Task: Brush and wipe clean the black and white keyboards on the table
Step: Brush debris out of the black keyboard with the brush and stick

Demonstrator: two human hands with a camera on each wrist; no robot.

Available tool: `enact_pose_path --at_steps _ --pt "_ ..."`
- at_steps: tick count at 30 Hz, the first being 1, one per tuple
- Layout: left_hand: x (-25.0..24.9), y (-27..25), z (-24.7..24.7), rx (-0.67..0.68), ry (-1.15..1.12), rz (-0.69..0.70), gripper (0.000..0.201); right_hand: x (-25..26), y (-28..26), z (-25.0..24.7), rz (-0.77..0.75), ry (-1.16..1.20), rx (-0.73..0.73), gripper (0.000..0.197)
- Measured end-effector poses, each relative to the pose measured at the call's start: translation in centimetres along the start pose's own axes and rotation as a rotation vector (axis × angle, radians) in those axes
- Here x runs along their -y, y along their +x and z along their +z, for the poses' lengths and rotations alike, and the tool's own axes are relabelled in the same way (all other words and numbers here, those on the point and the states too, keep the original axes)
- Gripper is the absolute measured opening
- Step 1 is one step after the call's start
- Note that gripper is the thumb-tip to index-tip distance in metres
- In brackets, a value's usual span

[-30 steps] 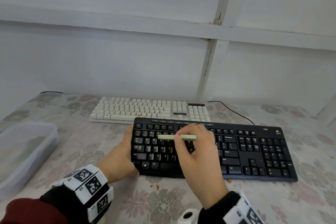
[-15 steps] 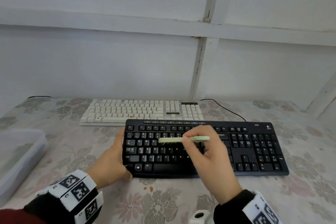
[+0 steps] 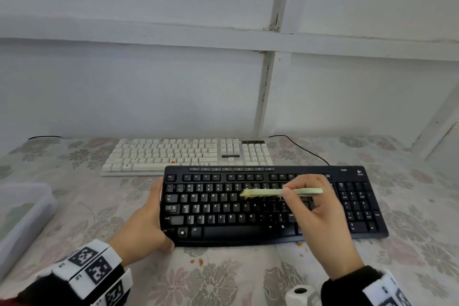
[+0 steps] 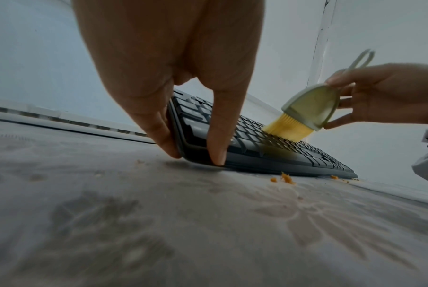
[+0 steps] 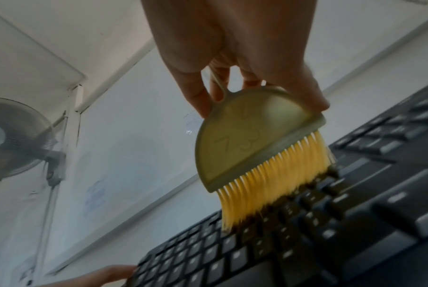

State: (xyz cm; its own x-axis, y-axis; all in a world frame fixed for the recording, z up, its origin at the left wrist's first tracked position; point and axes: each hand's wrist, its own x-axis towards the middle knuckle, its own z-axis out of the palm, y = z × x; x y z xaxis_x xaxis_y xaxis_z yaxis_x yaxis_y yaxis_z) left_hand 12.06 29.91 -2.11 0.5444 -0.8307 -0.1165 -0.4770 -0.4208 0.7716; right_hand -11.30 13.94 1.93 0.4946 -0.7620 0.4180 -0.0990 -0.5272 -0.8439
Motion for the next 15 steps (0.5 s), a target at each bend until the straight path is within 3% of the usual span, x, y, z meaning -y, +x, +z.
enact_pose_path --at_steps 3,8,12,15 --pt "0.0 0.0 0.0 0.007 -0.002 -0.018 0.12 -0.4 0.3 -1.4 -0.008 -0.062 -0.063 0.023" --pt "-0.1 0.0 0.0 0.021 -0.008 -0.043 0.122 -0.4 -0.1 -1.5 -0.016 -0.016 -0.018 0.026" --pt "-0.2 0.1 0.0 0.032 0.001 -0.059 0.124 -0.9 0.4 -2.8 0.036 -0.12 -0.117 0.021" --pt "-0.2 0.0 0.0 0.024 0.004 -0.053 0.123 -0.4 0.7 -3.9 0.039 -0.04 -0.133 0.022"
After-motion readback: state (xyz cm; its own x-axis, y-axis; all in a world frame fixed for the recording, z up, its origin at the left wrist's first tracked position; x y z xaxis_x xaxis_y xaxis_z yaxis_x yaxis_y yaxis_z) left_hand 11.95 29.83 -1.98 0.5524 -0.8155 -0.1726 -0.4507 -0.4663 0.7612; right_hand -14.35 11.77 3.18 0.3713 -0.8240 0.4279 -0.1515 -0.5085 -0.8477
